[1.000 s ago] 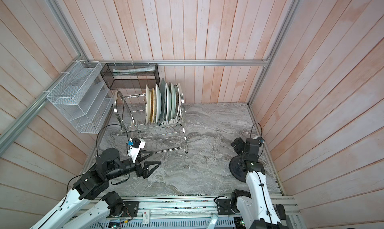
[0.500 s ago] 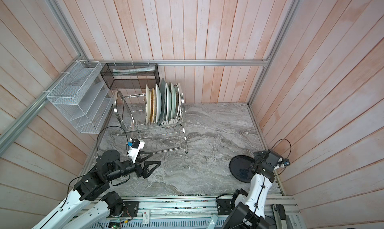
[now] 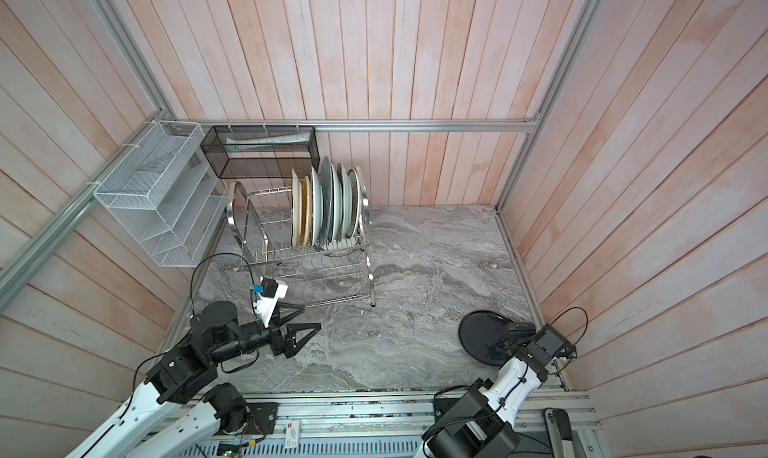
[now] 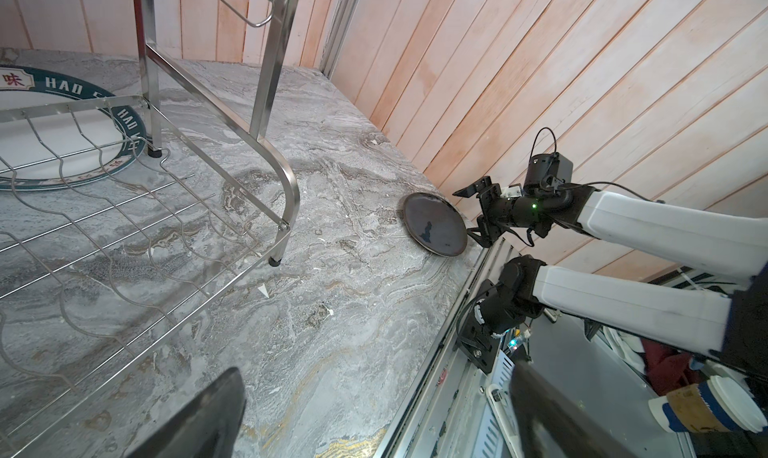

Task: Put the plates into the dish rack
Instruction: 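Reach the right gripper to the dark round plate and grasp its rim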

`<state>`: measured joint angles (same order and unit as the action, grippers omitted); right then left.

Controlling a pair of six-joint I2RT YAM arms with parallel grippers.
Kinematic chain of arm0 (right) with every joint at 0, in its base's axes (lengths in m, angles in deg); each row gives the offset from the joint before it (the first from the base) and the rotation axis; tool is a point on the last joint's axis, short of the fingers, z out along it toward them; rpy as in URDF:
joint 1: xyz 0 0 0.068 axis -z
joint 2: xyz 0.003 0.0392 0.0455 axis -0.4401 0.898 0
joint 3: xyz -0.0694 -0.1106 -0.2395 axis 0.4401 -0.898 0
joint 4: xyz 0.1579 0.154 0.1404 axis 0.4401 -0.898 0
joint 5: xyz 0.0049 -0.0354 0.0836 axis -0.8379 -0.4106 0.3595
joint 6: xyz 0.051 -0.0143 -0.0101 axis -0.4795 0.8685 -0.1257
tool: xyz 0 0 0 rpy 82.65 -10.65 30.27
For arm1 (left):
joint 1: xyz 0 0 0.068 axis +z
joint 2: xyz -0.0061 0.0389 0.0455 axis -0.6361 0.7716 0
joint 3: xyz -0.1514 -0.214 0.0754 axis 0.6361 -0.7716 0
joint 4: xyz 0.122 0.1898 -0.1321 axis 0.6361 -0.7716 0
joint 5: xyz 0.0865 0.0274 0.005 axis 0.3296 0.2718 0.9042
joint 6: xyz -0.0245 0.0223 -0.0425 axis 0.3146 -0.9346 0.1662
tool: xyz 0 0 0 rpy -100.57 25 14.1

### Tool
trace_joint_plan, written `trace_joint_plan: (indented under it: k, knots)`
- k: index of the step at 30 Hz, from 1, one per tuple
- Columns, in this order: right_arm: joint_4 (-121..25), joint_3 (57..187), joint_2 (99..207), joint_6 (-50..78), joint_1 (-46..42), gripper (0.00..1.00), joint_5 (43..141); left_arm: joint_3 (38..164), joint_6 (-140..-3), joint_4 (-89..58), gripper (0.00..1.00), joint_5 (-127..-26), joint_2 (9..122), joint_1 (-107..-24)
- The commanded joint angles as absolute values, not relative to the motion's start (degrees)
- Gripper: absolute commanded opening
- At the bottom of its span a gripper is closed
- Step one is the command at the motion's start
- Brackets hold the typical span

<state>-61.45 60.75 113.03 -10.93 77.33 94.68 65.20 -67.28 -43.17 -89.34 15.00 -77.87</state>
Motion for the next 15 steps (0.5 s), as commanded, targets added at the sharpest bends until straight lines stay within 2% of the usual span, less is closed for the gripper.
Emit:
trace_joint_plan:
  k: [1, 8, 15]
  knots:
    - [-59.4, 59.5, 113.2, -9.3, 77.6, 0.96, 101.2, 64.2, -67.1, -42.2, 1.0, -89.4, 14.4, -78.1]
    - [-56.6, 56.4, 112.2, -7.7, 76.3, 0.91, 112.3, 64.4, -67.2, -42.4, 1.0, -88.8, 14.7, -78.1]
    - [-51.9, 54.0, 111.6, -10.3, 60.2, 0.89, 112.5, 64.4, -67.3, -42.6, 1.0, -87.9, 14.4, -78.1]
